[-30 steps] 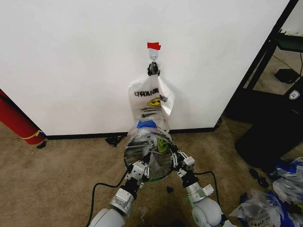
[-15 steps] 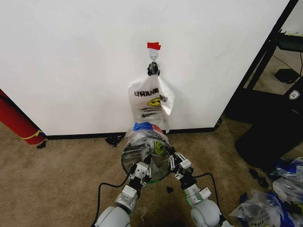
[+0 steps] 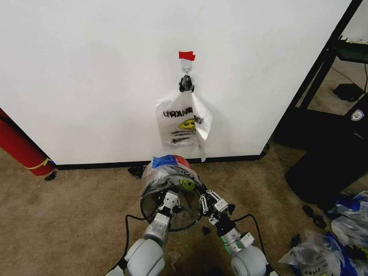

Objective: Pick up the garbage bag from the wall and place it over the trash bin.

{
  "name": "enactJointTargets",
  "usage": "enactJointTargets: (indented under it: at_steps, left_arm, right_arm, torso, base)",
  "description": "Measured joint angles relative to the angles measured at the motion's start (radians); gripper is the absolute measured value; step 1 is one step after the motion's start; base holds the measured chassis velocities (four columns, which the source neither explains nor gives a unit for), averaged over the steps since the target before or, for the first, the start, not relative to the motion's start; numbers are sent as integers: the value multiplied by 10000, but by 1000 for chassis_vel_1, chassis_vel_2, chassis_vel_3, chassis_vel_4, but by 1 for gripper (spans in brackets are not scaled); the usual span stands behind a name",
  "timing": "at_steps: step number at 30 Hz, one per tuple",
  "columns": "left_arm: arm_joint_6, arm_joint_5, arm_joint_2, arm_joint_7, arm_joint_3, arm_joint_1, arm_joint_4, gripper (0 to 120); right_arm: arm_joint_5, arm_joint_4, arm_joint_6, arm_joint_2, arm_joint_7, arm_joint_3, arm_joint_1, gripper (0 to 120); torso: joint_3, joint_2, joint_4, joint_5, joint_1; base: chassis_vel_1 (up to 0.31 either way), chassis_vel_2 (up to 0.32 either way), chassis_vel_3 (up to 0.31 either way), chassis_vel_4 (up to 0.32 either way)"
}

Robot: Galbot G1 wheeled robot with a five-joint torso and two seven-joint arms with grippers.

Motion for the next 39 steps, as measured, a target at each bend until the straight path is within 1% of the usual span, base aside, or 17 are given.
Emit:
enactJointTargets:
  at_steps: [1,4,8,10,13,16,25,30,32,39]
  left_arm:
    - [49,-1,-94,-72,58,-156,189,0]
    - [86,-1,-166,-114,98,-267,342,0]
    - [179,1,-347,-241,195,-623,758,0]
    - [196,2,-366,-257,208,-674,810,0]
    - [322,-84,-434,-359,254,-1025,1110,0]
    - [443,-394,-409,-460,259,-1374,1277,0]
    - [620,-1130,-380,-651,305,-1904,1783,0]
    - [727,-1669,-401,-731,384,-2045,1857,0]
    - [781,-2051,-325,-683,562,-2039,1693,0]
    - [848,-2113,-145,-580,785,-1743,1154,0]
  right_arm:
    - [33,-43,42,12,-90,-31,-13,0]
    - [60,-74,74,23,-157,-44,-17,0]
    - [137,-117,111,19,-266,-70,-25,0]
    - [146,-118,113,15,-276,-74,-26,0]
    - [223,-142,145,-15,-418,-66,-29,0]
    - [295,-151,162,-39,-502,-57,-44,0]
    - [526,-88,214,-42,-775,-73,-71,0]
    - [574,-76,263,-48,-968,-41,-74,0]
    - [579,-87,320,-45,-1027,-30,-69,0]
    - [587,-204,342,-22,-988,98,59,0]
  torso:
    - [0,0,1,1,0]
    - [0,0,1,1,0]
    - [0,0,0,1,0]
    - [0,0,0,1,0]
    - [0,0,1,0,0]
    - [0,0,0,1,0]
    - [0,0,0,0,0]
    - [0,0,0,0,0]
    - [0,0,0,0,0]
    - [0,0,1,0,0]
  base:
    - [0,0,0,0]
    - [0,0,0,0]
    - [0,0,0,0]
    - [0,0,0,0]
    - [0,0,0,0]
    - [0,0,0,0]
    - [0,0,0,0]
    - [0,0,0,0]
    - [0,0,0,0]
    - [0,0,0,0]
